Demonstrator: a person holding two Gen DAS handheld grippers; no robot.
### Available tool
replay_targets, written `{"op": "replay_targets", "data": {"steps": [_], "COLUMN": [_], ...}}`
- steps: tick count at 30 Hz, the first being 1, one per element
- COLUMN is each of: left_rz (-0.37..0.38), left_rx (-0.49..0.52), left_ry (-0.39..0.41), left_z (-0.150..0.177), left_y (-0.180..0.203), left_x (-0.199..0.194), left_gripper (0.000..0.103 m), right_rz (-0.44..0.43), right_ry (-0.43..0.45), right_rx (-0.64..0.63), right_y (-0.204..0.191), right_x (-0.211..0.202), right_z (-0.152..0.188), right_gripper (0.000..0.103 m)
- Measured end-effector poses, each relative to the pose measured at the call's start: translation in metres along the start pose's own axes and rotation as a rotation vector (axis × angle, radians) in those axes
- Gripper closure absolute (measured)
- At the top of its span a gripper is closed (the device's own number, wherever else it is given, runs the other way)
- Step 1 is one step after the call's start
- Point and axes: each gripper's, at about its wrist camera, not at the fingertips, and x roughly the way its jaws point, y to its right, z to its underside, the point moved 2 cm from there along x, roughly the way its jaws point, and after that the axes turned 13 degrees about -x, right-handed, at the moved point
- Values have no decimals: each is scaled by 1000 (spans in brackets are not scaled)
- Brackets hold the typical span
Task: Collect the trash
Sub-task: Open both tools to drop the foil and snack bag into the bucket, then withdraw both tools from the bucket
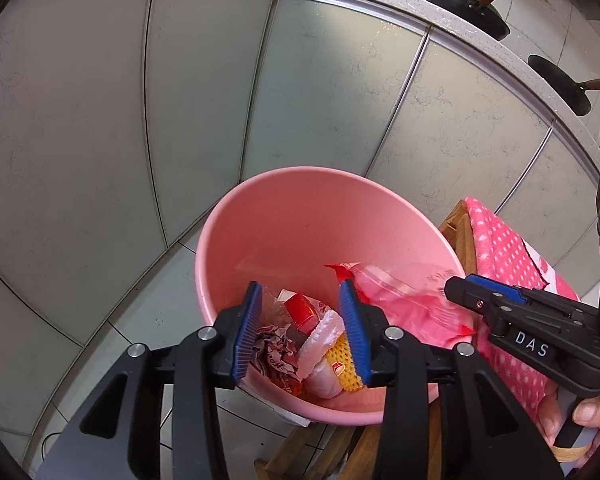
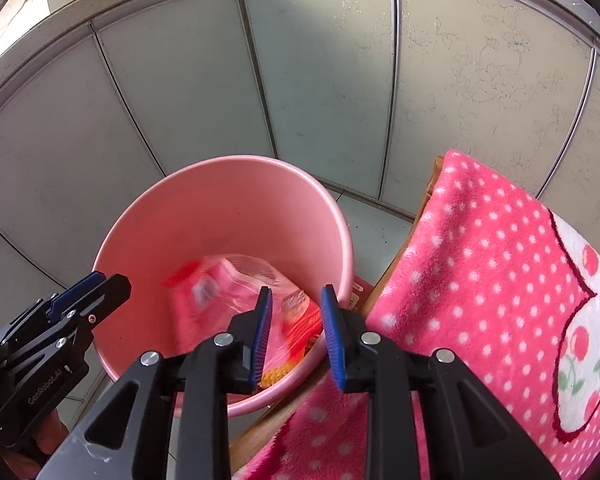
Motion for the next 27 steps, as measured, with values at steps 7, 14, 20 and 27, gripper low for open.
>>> {"op": "replay_targets", "data": {"steps": [7, 14, 20, 27], "left_rz": [-6, -10, -9, -5], "left_rx": [3, 4, 10, 40], "left_ry": [4, 13, 20, 44], "left_z": [0, -3, -5, -8], "left_y": [2, 4, 8, 18], "left_x": [-2, -7, -15, -27], "left_gripper": [62, 62, 62, 62], "right_rz": [5, -7, -12, -18], "right_ry": [9, 35, 73, 129], "right_rx": [-9, -8, -17, -20], "right_y": [-3, -5, -4, -3], "right_x": [-6, -20, -38, -62], "right_z": [4, 10, 20, 30], "right_gripper": [79, 78, 76, 61]}}
